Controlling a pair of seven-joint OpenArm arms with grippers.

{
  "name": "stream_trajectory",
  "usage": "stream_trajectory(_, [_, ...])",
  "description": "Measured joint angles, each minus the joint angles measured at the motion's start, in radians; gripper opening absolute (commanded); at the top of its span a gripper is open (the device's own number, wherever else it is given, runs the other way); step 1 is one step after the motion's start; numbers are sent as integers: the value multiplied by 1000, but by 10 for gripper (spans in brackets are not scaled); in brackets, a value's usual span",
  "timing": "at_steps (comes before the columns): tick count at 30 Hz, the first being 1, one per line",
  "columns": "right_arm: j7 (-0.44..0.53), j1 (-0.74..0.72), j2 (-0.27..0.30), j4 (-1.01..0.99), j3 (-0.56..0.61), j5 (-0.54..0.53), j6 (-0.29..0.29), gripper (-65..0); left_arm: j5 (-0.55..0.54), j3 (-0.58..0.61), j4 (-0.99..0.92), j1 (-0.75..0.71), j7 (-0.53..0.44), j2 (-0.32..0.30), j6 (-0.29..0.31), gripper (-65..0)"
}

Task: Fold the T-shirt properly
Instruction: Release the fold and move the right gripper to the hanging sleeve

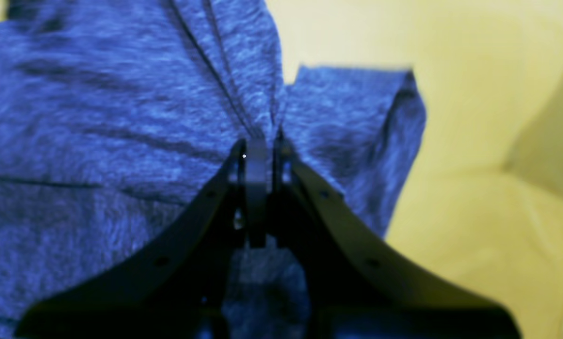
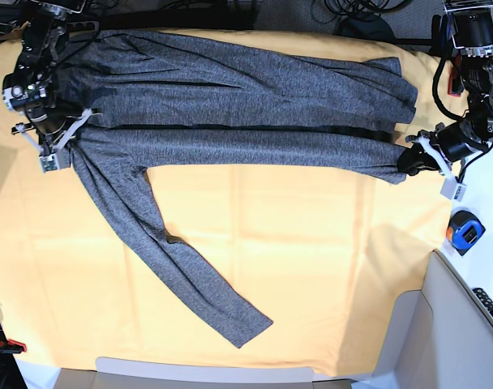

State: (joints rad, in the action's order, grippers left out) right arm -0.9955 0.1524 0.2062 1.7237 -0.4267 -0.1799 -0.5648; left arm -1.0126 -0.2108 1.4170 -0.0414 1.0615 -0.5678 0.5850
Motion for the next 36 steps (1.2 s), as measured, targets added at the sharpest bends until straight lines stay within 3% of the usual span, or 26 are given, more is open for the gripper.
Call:
stream_trajectory(6, [12, -3, -44, 0, 1, 95, 0, -650, 8, 1, -39, -3, 2, 0, -1, -650])
stream_trajectory(11, [11, -5, -46, 0, 1, 95, 0, -634, 117, 1, -40, -1, -2, 8, 0, -637])
stream_trajectory(18, [8, -4, -51, 9, -1, 106, 8, -338, 146, -2, -40, -2, 34, 8, -1, -412])
stream_trajectory(20, [7, 0, -55, 20, -1, 104, 7, -300, 146, -6, -40, 0, 64, 7, -2, -385])
stream_trajectory(24, [-12, 5, -63, 89, -29, 100, -4, -294, 146, -16, -16, 2, 67, 3, -9, -364])
stream_trajectory(28, [-17, -52, -56, 169, -161, 127, 11, -294, 142, -117, 70, 3, 75, 2, -8, -364])
stream_trajectory(31, [-15, -127, -64, 169, -190, 122, 7, -294, 145, -169, 101, 5, 125, 7, -8, -364])
stream_trajectory(36, [-15, -316, -139, -51, -144, 119, 6, -292, 145, -198, 158, 4, 137, 7, -9, -364])
